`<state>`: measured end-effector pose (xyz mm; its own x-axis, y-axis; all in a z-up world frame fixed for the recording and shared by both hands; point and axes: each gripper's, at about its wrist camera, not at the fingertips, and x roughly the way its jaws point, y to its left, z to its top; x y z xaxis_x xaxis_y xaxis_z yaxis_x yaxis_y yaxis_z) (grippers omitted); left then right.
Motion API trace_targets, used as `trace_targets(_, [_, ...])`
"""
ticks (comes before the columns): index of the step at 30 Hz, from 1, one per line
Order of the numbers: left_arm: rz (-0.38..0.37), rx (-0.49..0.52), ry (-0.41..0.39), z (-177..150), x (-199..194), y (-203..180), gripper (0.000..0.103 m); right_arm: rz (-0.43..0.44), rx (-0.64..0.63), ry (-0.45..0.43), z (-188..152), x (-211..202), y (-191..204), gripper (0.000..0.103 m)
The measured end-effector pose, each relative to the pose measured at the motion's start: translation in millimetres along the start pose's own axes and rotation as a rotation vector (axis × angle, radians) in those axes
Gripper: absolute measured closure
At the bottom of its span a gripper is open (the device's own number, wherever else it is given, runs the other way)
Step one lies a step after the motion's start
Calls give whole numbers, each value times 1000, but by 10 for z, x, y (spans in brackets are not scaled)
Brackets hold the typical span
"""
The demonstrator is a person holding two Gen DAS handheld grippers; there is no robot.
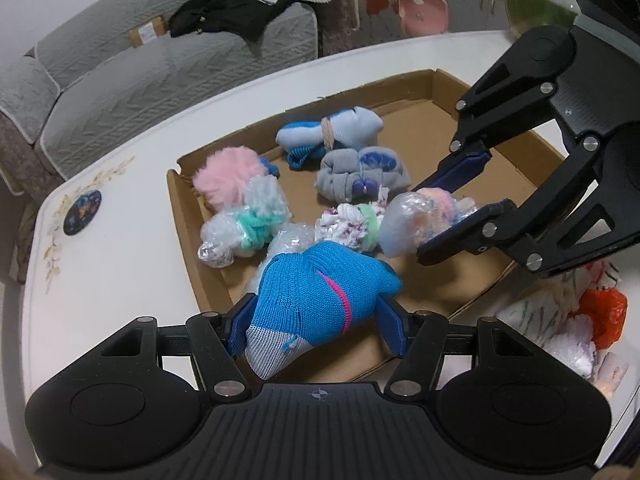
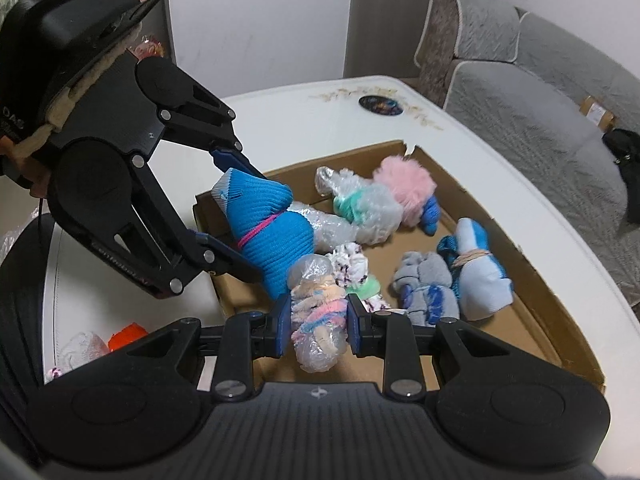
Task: Organize objects
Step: 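Carry the blue sock and clear bag into the tray with both grippers, then lower and open both grippers to release the items in the tray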
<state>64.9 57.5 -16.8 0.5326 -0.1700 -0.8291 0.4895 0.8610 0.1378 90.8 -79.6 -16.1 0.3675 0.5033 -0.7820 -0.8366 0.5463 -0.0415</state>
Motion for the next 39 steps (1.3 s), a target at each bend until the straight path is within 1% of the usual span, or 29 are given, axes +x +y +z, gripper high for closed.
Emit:
trace_targets(10, [7, 14, 20, -32, 73, -36, 34, 10, -15, 44, -8, 130, 41, 77])
trace_targets(15, [10, 14, 53, -67, 143, -37, 34, 10, -19, 68, 7, 206, 38, 77])
trace_targets(23, [20, -26, 96, -46, 235, 11, 35, 9, -32, 105, 40, 312, 45, 77])
trace_targets(29, [24, -62, 106, -46, 241, 21, 35, 10, -46, 131, 64, 378, 78, 77])
trace_targets(32, [22, -78, 112, -45, 247, 26, 34, 9, -47, 142, 67, 406, 91, 75])
trace_targets(39, [33, -88, 138, -14, 245, 1, 33, 1, -53, 160, 71, 388, 103, 75])
